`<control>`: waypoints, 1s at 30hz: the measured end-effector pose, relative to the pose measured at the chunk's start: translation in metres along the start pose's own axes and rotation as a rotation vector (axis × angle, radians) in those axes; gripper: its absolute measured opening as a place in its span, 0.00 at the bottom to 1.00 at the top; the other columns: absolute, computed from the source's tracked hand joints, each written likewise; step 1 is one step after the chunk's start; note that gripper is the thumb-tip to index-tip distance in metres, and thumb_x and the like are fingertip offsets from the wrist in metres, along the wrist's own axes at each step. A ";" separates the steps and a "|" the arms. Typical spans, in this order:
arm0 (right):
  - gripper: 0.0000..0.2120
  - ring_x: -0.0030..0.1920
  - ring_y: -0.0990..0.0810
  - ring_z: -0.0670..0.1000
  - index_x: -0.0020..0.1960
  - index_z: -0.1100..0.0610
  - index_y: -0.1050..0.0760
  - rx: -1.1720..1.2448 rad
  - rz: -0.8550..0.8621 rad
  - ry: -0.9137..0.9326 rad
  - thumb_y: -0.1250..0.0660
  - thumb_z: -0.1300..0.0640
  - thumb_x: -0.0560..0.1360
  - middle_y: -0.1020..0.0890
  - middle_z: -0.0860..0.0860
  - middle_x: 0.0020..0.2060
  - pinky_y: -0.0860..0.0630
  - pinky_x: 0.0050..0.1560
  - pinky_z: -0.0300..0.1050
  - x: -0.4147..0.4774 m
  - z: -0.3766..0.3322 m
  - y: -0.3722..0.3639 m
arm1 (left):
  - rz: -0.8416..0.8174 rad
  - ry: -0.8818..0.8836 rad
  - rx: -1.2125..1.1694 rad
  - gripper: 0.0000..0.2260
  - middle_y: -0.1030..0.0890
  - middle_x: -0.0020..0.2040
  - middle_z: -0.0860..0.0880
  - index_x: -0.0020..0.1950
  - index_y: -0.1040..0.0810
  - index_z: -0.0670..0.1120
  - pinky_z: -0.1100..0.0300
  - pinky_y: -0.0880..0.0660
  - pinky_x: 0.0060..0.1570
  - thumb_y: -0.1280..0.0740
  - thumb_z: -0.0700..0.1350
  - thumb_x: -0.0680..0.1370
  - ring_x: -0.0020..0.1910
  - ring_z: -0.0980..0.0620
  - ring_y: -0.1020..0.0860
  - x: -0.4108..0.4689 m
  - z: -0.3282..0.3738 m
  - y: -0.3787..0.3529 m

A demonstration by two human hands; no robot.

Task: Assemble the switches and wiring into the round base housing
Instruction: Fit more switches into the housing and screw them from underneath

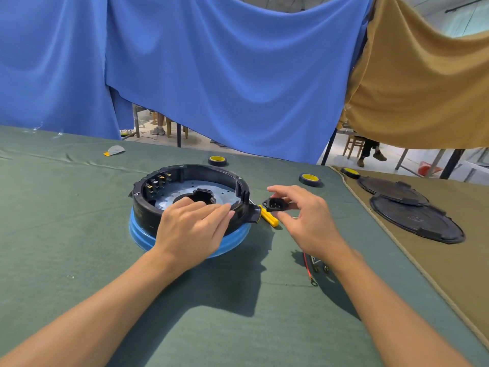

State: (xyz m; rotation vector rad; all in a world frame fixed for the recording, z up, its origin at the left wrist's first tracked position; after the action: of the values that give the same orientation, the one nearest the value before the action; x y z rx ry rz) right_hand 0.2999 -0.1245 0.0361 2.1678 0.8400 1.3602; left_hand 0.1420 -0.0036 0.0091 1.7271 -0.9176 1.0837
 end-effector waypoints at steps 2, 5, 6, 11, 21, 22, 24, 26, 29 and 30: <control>0.18 0.48 0.21 0.48 0.58 0.56 0.20 0.007 0.012 0.018 0.29 0.69 0.70 0.19 0.48 0.48 0.23 0.55 0.41 0.000 -0.004 -0.001 | 0.002 0.014 -0.005 0.08 0.16 0.34 0.54 0.40 0.16 0.46 0.55 0.27 0.27 0.31 0.44 0.78 0.27 0.51 0.21 0.000 0.001 0.002; 0.16 0.43 0.20 0.46 0.56 0.52 0.19 0.122 0.046 -0.116 0.27 0.64 0.71 0.20 0.48 0.46 0.24 0.46 0.31 -0.001 -0.003 -0.004 | -0.014 0.039 -0.029 0.09 0.16 0.34 0.54 0.41 0.16 0.46 0.55 0.27 0.27 0.32 0.44 0.78 0.28 0.51 0.20 0.001 0.000 0.003; 0.14 0.40 0.19 0.48 0.55 0.51 0.20 0.254 0.050 -0.216 0.26 0.64 0.71 0.20 0.49 0.45 0.23 0.43 0.32 -0.001 0.000 -0.006 | -0.022 0.048 -0.037 0.09 0.16 0.34 0.54 0.40 0.16 0.46 0.55 0.27 0.28 0.32 0.44 0.79 0.28 0.51 0.20 0.001 0.000 0.003; 0.08 0.35 0.17 0.55 0.51 0.60 0.23 0.923 0.022 -0.569 0.29 0.67 0.73 0.20 0.55 0.40 0.20 0.36 0.42 -0.005 0.001 -0.023 | -0.043 0.071 -0.051 0.10 0.17 0.33 0.54 0.40 0.16 0.46 0.56 0.27 0.28 0.33 0.45 0.79 0.28 0.50 0.20 0.002 -0.001 0.004; 0.10 0.54 0.19 0.68 0.42 0.61 0.19 1.575 -0.023 -0.697 0.30 0.72 0.65 0.22 0.62 0.48 0.18 0.41 0.42 -0.007 -0.004 -0.032 | -0.110 0.118 -0.054 0.14 0.18 0.31 0.53 0.36 0.18 0.46 0.54 0.27 0.29 0.36 0.46 0.80 0.28 0.50 0.21 0.001 -0.003 0.001; 0.10 0.55 0.20 0.68 0.43 0.62 0.18 1.598 -0.029 -0.698 0.30 0.72 0.65 0.23 0.64 0.50 0.18 0.42 0.42 -0.007 -0.004 -0.033 | -0.114 0.122 -0.055 0.14 0.18 0.31 0.53 0.36 0.18 0.46 0.54 0.27 0.29 0.36 0.46 0.80 0.28 0.50 0.21 0.001 -0.003 0.001; 0.08 0.57 0.21 0.69 0.45 0.66 0.17 1.617 -0.038 -0.684 0.31 0.71 0.67 0.20 0.65 0.50 0.18 0.45 0.44 -0.005 -0.006 -0.035 | -0.116 0.123 -0.058 0.15 0.18 0.31 0.53 0.36 0.18 0.46 0.54 0.27 0.29 0.36 0.46 0.80 0.28 0.50 0.21 0.000 -0.003 0.001; 0.08 0.57 0.21 0.68 0.46 0.69 0.18 1.616 -0.022 -0.666 0.31 0.69 0.68 0.17 0.64 0.46 0.18 0.46 0.47 -0.005 -0.006 -0.035 | -0.119 0.127 -0.060 0.15 0.18 0.31 0.53 0.36 0.18 0.46 0.54 0.27 0.29 0.36 0.46 0.80 0.28 0.50 0.21 0.000 -0.004 0.001; 0.08 0.53 0.18 0.63 0.45 0.68 0.17 1.567 -0.011 -0.634 0.32 0.69 0.68 0.17 0.64 0.46 0.18 0.47 0.47 -0.005 -0.006 -0.034 | -0.122 0.131 -0.055 0.15 0.18 0.31 0.53 0.36 0.18 0.46 0.54 0.27 0.29 0.36 0.46 0.80 0.28 0.50 0.21 0.000 -0.004 0.000; 0.10 0.52 0.18 0.62 0.47 0.68 0.17 1.547 -0.012 -0.620 0.32 0.70 0.67 0.17 0.64 0.47 0.18 0.48 0.47 -0.004 -0.006 -0.034 | -0.122 0.132 -0.052 0.15 0.18 0.30 0.53 0.36 0.18 0.46 0.54 0.27 0.29 0.36 0.46 0.80 0.28 0.50 0.21 0.001 -0.004 0.000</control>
State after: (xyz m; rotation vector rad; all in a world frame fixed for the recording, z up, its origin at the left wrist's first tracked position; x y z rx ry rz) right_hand 0.2838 -0.1027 0.0139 3.2114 1.9156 -0.3750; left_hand 0.1413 -0.0002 0.0105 1.6263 -0.7425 1.0701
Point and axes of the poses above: each hand's wrist, its own x-axis towards the middle knuckle, its own y-axis out of the back of the hand, z = x × y, the point moved 5 cm from there along x, towards the middle knuckle
